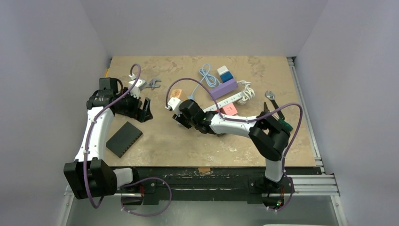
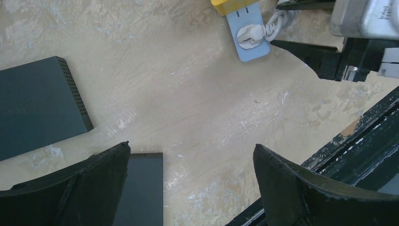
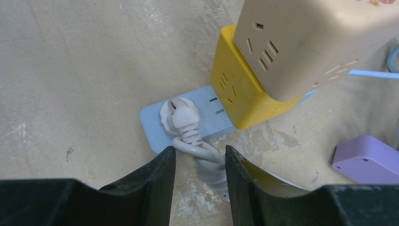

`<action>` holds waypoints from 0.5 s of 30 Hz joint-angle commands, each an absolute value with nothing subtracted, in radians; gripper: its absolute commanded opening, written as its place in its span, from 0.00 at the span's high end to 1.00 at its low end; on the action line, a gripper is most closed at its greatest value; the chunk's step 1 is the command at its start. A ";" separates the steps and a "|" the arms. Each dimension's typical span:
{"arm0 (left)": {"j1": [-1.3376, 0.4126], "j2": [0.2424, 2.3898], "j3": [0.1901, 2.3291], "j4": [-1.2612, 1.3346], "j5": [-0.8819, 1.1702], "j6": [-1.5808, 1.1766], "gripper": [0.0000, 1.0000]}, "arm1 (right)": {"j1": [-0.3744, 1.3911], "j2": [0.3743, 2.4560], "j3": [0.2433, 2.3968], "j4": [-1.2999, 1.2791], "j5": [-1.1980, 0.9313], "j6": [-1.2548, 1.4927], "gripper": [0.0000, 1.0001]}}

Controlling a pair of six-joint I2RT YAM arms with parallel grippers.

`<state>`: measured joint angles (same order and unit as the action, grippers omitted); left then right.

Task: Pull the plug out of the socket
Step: Pick up the socket from the center of the board.

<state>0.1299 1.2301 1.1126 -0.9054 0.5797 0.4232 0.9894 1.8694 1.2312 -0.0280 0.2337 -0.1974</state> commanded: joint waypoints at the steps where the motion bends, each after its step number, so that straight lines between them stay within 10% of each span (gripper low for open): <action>1: 0.137 1.215 1.142 -0.895 0.597 0.473 0.00 | 0.993 1.926 1.294 -0.029 0.236 -0.190 0.67; 6: 0.135 1.232 1.168 -0.882 0.633 0.481 0.00 | 0.993 1.971 1.346 -0.043 0.228 -0.169 1.00; 15: 0.012 1.157 0.989 -0.712 0.571 0.687 0.00 | 0.993 1.927 1.352 -0.007 0.158 -0.084 1.00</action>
